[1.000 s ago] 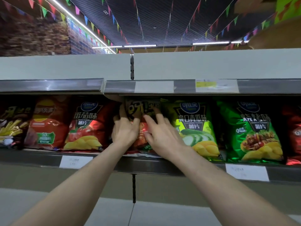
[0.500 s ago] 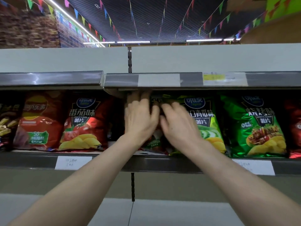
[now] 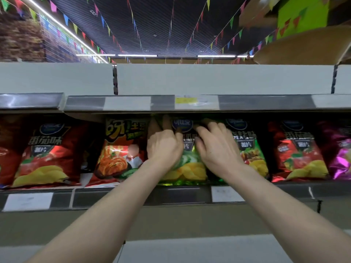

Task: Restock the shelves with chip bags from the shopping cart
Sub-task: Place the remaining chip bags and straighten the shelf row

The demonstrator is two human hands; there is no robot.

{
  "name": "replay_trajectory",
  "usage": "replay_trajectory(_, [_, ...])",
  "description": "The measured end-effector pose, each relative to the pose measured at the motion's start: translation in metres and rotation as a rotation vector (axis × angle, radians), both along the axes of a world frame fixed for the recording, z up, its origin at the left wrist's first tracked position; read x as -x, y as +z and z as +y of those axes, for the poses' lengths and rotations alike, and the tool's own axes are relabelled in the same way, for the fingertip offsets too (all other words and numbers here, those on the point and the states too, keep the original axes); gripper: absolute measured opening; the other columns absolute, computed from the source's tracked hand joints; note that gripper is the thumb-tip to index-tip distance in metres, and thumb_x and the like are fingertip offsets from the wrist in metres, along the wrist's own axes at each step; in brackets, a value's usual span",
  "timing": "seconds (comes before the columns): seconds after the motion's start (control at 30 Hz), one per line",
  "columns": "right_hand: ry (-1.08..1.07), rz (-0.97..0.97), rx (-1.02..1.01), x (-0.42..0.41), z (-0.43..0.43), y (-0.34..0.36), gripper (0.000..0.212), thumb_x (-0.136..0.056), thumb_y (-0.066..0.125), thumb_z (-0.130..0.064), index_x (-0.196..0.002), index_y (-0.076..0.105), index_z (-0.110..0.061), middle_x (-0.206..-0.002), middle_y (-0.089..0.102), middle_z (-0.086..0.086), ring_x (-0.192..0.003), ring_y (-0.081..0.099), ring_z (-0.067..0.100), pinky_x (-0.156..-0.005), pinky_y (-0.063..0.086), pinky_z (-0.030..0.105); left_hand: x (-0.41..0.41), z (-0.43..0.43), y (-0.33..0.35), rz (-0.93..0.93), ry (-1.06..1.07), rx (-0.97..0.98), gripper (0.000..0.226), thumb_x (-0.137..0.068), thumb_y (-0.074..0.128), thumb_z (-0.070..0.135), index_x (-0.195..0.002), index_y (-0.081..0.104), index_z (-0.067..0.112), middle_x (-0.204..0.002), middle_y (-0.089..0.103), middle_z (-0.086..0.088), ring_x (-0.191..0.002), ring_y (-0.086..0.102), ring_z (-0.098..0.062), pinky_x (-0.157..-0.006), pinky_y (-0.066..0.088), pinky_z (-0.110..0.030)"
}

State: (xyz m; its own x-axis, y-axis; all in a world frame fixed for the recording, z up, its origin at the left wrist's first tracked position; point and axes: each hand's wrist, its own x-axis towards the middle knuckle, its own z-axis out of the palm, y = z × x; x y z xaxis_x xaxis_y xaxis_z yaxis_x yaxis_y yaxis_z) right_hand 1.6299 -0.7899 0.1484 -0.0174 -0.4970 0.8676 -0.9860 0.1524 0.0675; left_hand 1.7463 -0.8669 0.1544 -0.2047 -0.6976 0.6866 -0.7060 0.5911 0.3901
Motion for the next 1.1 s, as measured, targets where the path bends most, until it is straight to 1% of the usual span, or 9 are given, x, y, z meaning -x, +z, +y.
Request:
replay_trajectory(0.1, [-0.057,-0.043,0.054,0.038,0.017,0.003,0.031,-0.081,0.056,-0.021,-0.102,0.069,-0.003,-0.086,0.061,0.026,-0.081,0.059,0.044,-0.071,0.049,0.049,0.024,0.025,-0.002,-0.053,0.030,0.202,0.049,-0.098,0.037,0.033,-0.136,0.046,0.003,-0.125,0.051,-0.030,-0.114,0.048,-0.045,-0.094,0.038,-0.045])
replay_trajectory(0.2, [-0.084,-0.241,-0.035,0.068,0.032,0.006,0.042,-0.096,0.051,-0.030,-0.131,0.053,-0.008,-0.120,0.053,0.026,-0.112,0.047,0.043,-0.094,0.038,0.049,0.055,0.046,-0.010,0.033,-0.136,0.394,0.048,-0.093,0.039,0.031,-0.126,0.056,0.001,-0.113,0.055,-0.027,-0.099,0.053,-0.045,-0.084,0.046,-0.046])
replay_trajectory(0.37, [0.180,-0.815,-0.115,0.094,0.041,0.002,0.078,-0.092,0.053,-0.052,-0.152,0.020,-0.015,-0.145,0.038,0.021,-0.133,0.038,0.038,-0.104,0.035,0.040,0.104,0.065,-0.009,0.228,-0.262,-0.238,0.059,-0.102,0.035,0.042,-0.153,0.016,0.021,-0.145,0.033,-0.024,-0.130,0.038,-0.041,-0.104,0.033,-0.040])
replay_trajectory(0.43, [0.233,-0.970,-0.148,0.102,0.040,-0.005,0.083,-0.092,0.052,-0.055,-0.154,0.017,-0.012,-0.148,0.039,0.020,-0.134,0.039,0.036,-0.105,0.034,0.037,0.120,0.065,-0.014,0.311,-0.299,-0.367,0.063,-0.102,0.031,0.045,-0.155,0.005,0.024,-0.152,0.025,-0.023,-0.135,0.033,-0.039,-0.107,0.028,-0.039])
replay_trajectory(0.57, [0.235,-0.952,-0.107,0.101,0.041,-0.023,0.086,-0.090,0.054,-0.057,-0.153,0.014,-0.014,-0.142,0.045,0.019,-0.128,0.046,0.037,-0.099,0.040,0.041,0.133,0.058,-0.025,0.156,-0.234,-0.244,0.048,-0.104,0.023,0.038,-0.142,0.038,0.013,-0.152,0.024,-0.019,-0.130,0.036,-0.040,-0.102,0.030,-0.037])
replay_trajectory(0.63, [0.239,-0.924,-0.086,0.099,0.040,-0.032,0.088,-0.089,0.057,-0.055,-0.153,0.011,-0.017,-0.142,0.041,0.017,-0.128,0.044,0.036,-0.098,0.041,0.042,0.130,0.057,-0.029,0.056,-0.167,-0.190,0.053,-0.102,0.013,0.039,-0.134,0.044,0.009,-0.143,0.034,-0.026,-0.121,0.042,-0.041,-0.096,0.035,-0.039])
replay_trajectory(0.73, [0.298,-0.940,-0.071,0.101,0.038,-0.035,0.090,-0.087,0.061,-0.053,-0.153,0.012,-0.017,-0.144,0.037,0.016,-0.130,0.041,0.034,-0.101,0.039,0.042,0.127,0.053,-0.029,0.112,-0.199,-0.219,0.038,-0.106,0.024,0.027,-0.126,0.049,0.007,-0.143,0.036,-0.026,-0.118,0.044,-0.041,-0.094,0.035,-0.040])
replay_trajectory(0.93, [0.471,-1.406,-0.046,0.122,0.033,-0.006,0.077,-0.094,0.051,-0.051,-0.150,0.025,-0.005,-0.150,0.037,0.014,-0.136,0.037,0.031,-0.106,0.032,0.034,0.126,0.052,-0.033,0.364,-0.315,-0.197,0.054,-0.104,0.033,0.034,-0.152,0.021,0.014,-0.114,0.056,-0.019,-0.104,0.052,-0.034,-0.088,0.039,-0.038])
replay_trajectory(1.1, [0.512,-1.386,-0.049,0.117,0.017,0.005,0.056,-0.088,0.063,-0.035,-0.128,0.049,0.001,-0.109,0.064,0.015,-0.100,0.062,0.031,-0.094,0.051,0.044,0.123,0.048,-0.033,0.390,-0.296,-0.129,0.046,-0.105,0.031,0.022,-0.148,0.029,0.008,-0.146,0.039,-0.019,-0.112,0.045,-0.040,-0.084,0.035,-0.036])
